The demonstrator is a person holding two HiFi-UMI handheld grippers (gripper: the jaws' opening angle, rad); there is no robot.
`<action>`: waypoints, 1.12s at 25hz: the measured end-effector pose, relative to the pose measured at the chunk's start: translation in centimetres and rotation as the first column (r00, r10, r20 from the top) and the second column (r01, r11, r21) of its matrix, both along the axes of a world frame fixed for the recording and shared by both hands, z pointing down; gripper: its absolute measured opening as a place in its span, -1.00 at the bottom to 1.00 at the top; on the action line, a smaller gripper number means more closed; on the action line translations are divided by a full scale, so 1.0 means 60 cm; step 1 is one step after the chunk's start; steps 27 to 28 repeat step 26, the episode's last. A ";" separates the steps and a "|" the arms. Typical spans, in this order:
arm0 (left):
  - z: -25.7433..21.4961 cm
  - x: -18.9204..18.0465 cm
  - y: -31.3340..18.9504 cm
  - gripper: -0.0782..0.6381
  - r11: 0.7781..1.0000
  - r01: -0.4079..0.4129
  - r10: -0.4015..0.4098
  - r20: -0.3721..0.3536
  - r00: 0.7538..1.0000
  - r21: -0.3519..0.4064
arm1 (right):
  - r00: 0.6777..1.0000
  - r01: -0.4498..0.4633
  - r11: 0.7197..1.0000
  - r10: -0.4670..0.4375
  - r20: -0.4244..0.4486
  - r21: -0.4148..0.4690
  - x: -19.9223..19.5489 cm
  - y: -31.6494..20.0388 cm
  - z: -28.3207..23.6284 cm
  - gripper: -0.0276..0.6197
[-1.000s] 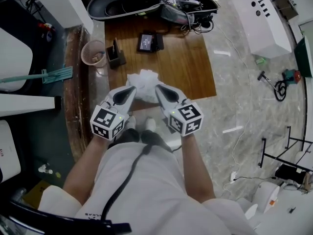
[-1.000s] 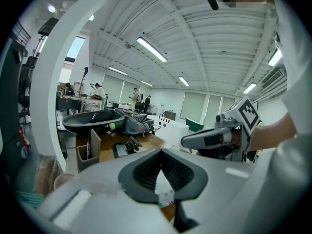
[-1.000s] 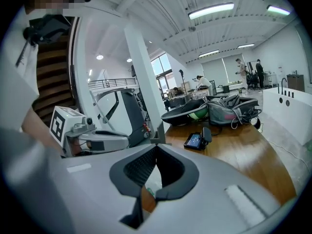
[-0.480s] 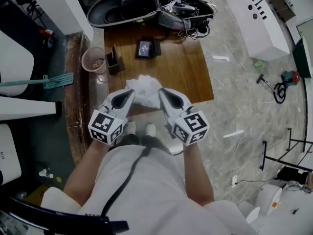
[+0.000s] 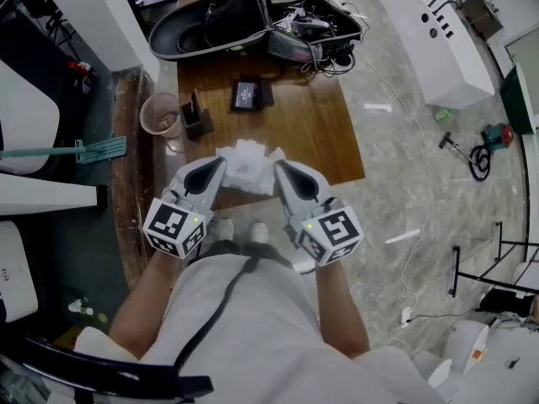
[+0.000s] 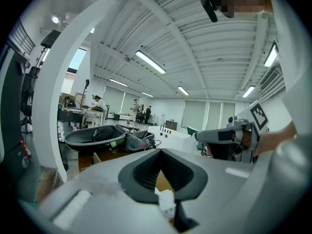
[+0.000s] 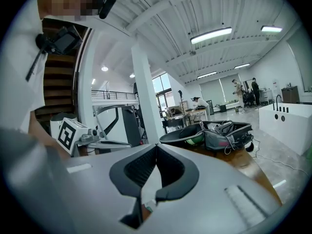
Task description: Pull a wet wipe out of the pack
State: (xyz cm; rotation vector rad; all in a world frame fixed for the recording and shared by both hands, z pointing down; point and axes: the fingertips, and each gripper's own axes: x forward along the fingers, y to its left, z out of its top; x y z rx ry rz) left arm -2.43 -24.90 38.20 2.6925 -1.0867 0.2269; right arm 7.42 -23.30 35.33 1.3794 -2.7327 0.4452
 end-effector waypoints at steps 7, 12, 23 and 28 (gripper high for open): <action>-0.025 -0.010 -0.002 -0.76 1.000 0.014 -0.014 -0.018 1.000 0.028 | 1.000 -0.015 1.000 0.015 -0.004 0.008 0.007 0.006 -0.006 -0.89; -0.022 -0.015 -0.001 -0.76 1.000 0.020 -0.020 -0.020 1.000 0.021 | 1.000 -0.018 1.000 0.018 -0.005 0.004 0.011 0.008 -0.005 -0.89; -0.008 -0.035 0.008 -0.76 1.000 0.030 -0.030 -0.020 0.999 0.003 | 1.000 -0.002 1.000 0.002 -0.016 -0.026 0.003 0.013 0.011 -0.89; -0.004 -0.046 0.009 -0.76 0.999 0.034 -0.034 -0.023 0.999 -0.004 | 1.000 -0.005 0.999 0.005 -0.011 -0.037 -0.001 0.014 0.015 -0.89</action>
